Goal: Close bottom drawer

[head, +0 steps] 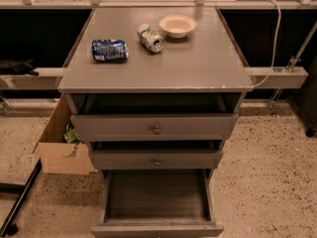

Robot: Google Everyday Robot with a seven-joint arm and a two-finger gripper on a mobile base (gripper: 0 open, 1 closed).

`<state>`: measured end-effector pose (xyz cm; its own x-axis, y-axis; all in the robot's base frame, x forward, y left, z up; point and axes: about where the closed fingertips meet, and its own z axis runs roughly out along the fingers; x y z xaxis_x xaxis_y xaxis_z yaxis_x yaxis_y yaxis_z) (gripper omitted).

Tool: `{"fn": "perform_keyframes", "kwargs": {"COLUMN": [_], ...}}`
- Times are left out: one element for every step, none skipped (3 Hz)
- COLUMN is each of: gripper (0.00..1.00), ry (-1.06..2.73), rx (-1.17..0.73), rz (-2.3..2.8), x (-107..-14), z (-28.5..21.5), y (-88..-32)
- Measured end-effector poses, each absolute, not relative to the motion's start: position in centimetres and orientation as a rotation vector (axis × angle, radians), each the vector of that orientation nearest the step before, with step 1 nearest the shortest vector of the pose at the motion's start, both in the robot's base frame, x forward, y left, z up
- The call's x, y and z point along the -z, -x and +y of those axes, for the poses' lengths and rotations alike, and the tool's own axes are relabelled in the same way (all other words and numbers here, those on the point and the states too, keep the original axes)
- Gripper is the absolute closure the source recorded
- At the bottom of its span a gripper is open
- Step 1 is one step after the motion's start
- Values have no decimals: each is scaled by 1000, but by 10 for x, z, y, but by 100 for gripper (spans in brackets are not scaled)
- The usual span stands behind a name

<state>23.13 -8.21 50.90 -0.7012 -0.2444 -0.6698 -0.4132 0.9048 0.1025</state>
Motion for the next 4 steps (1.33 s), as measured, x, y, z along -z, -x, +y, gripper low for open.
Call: {"fn": "perform_keyframes", "kwargs": {"gripper": [0,0,0,0], "ry": [443,419,463,444], "rx": [-304,-314,-313,-389], "rz": [2351,2371,2359,2382], "x": [-515,-519,-531,-534], "z": [-81,-79,-56,-23], "y": [-237,-231,-239,-268]}}
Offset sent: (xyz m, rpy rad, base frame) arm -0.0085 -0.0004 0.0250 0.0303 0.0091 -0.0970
